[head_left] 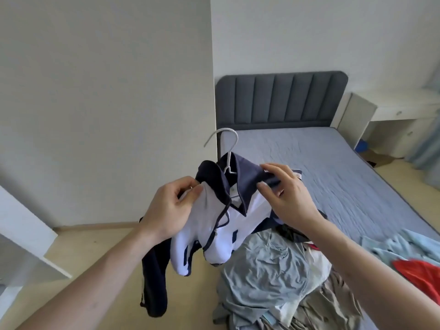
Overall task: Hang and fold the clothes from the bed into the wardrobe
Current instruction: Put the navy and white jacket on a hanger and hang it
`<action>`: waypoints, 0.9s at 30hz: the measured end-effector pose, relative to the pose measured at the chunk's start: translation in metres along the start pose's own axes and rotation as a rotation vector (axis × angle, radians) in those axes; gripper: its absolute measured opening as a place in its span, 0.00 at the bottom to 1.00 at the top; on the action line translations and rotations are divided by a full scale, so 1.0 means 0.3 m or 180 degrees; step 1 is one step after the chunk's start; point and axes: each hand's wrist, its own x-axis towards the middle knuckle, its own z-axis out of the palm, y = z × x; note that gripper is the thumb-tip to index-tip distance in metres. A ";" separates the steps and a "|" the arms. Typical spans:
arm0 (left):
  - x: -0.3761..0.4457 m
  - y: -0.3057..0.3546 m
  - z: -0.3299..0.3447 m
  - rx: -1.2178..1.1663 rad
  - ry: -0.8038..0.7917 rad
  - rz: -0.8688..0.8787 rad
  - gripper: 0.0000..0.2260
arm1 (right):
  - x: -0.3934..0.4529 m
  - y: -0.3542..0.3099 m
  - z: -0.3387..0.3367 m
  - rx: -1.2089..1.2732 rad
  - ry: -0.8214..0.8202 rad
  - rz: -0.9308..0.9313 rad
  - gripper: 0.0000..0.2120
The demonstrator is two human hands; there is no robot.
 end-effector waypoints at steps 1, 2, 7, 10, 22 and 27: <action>0.007 0.017 0.037 -0.0085 -0.0100 0.0012 0.10 | -0.010 0.029 -0.025 -0.0003 0.0011 0.0029 0.16; 0.015 0.031 0.076 -0.0146 -0.0194 0.0029 0.09 | -0.020 0.056 -0.053 -0.0012 0.0059 0.0059 0.11; 0.060 0.072 0.295 -0.0477 -0.0424 -0.0014 0.11 | -0.058 0.184 -0.189 -0.0123 0.0478 0.0256 0.04; 0.079 0.063 0.453 -0.0689 -0.0457 -0.0127 0.12 | -0.075 0.274 -0.250 -0.0187 0.0595 0.0385 0.04; -0.001 -0.286 1.061 -0.1143 -0.1039 -0.1795 0.15 | -0.257 0.850 -0.078 -0.0735 -0.0422 0.1545 0.10; 0.057 -0.550 1.233 -0.0905 -0.1281 -0.2363 0.19 | -0.346 1.095 0.174 -0.0692 -0.0684 0.2155 0.08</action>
